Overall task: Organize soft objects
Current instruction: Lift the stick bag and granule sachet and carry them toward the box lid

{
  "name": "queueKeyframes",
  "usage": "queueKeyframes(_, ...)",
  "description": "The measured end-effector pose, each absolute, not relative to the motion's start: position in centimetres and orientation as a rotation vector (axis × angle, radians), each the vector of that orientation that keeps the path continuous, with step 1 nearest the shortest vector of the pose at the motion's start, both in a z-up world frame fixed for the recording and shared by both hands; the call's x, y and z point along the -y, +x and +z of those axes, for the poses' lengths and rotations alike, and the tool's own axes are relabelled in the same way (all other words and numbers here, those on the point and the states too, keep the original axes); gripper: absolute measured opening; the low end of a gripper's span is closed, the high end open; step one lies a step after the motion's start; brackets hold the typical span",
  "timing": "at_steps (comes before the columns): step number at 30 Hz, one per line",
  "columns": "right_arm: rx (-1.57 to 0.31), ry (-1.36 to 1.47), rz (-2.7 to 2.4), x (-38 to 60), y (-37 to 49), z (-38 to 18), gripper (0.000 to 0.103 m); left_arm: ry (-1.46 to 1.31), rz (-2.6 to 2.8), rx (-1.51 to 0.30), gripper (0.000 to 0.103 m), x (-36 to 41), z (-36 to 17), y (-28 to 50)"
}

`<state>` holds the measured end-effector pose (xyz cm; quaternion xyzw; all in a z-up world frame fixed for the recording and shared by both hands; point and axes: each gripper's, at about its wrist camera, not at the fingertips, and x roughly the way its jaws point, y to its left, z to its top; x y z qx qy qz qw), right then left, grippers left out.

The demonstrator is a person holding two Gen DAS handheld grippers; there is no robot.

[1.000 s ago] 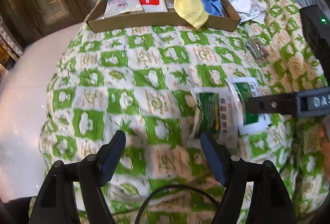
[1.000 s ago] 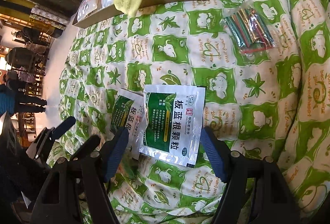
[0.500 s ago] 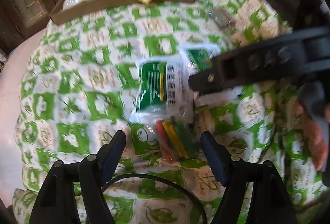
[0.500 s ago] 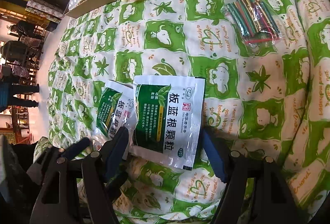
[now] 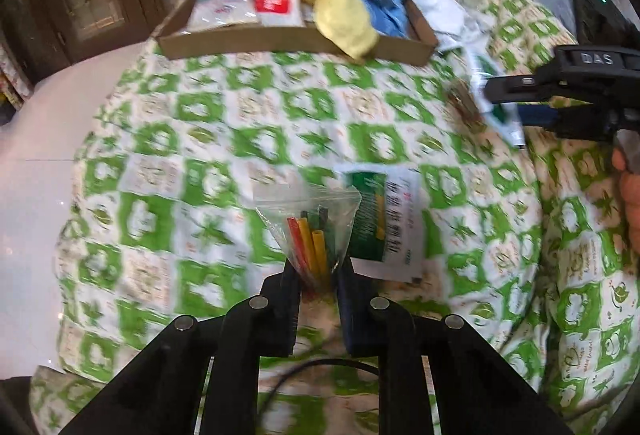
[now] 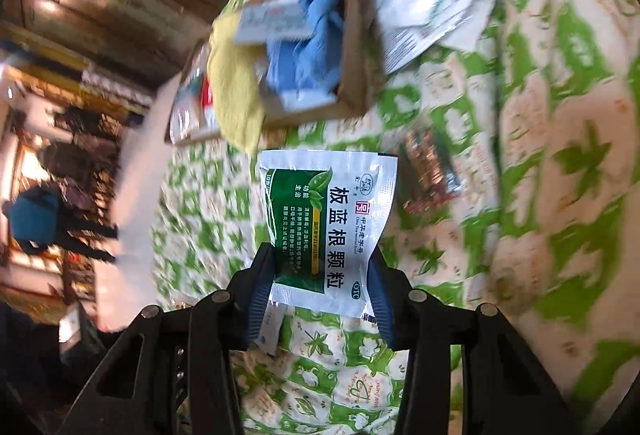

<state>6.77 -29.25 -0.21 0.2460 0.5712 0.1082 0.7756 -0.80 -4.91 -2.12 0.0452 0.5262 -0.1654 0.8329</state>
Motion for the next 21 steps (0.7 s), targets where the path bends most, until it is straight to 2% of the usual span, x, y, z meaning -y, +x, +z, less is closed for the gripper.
queueKeyframes(12,-1.156,0.517,0.184,32.7,8.8,4.3,0.044,0.020,-0.222,-1.075,0.016,-1.5,-0.7,2.6)
queueKeyframes(21,-1.111,0.452,0.141,35.3,10.9,7.9,0.044,-0.046,-0.228,-1.091,0.016,-3.0,-1.4,4.1)
